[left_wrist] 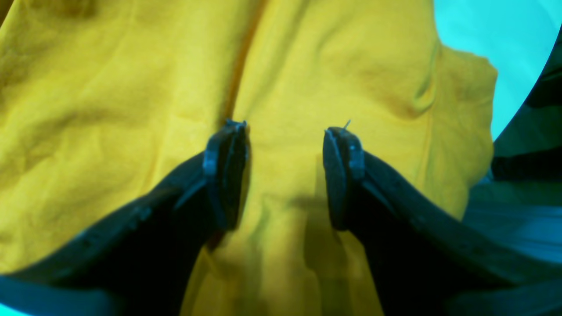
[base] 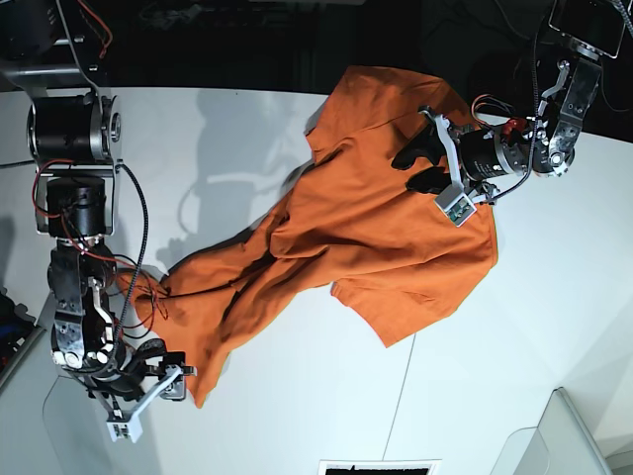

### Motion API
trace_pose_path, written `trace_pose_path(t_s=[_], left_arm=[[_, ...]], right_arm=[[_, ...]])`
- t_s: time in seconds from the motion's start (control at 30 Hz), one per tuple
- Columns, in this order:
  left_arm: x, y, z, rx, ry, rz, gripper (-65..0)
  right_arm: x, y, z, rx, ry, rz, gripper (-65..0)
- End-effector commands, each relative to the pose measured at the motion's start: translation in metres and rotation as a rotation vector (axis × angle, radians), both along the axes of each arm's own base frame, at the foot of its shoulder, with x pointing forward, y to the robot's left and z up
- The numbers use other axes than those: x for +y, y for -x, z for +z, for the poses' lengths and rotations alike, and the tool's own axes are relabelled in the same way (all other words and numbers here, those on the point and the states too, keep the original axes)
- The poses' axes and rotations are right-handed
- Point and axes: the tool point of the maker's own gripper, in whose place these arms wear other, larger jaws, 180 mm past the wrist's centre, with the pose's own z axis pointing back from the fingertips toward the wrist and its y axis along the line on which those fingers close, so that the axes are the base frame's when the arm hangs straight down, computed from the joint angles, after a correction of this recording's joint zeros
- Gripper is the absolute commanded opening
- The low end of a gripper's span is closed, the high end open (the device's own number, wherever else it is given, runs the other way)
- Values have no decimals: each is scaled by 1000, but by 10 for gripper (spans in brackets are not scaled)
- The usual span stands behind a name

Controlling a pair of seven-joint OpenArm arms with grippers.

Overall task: Layout the t-shirt on the table in an organized manner, then fold the t-shirt properly
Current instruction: 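Regrasp the hem with the right gripper and pull it away from the left gripper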

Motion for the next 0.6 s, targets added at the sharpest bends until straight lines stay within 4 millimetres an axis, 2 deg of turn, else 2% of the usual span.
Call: trace_pose_path(t_s=[0.0,0.23,0.37,0.47,0.57], left_arm=[[10,-2,-2,2,-49,2,-330],[2,-2,5,12,14,15,-330],[0,-3,8,3,15,5,-330],[-5,-5,16,-18,24,-9,-330],[-9,-7,21,-26,43,-10,-330]], right_arm=[[-11,-3,20,-57,-16,-31,-199],[-57,68,-32,7,-71,-123,-199],[-80,101,-65,56,-76,-162,-199],[-90,115,-77,65,-54,-171,-199],[-84,117,-82,70,-74,-157,-199]])
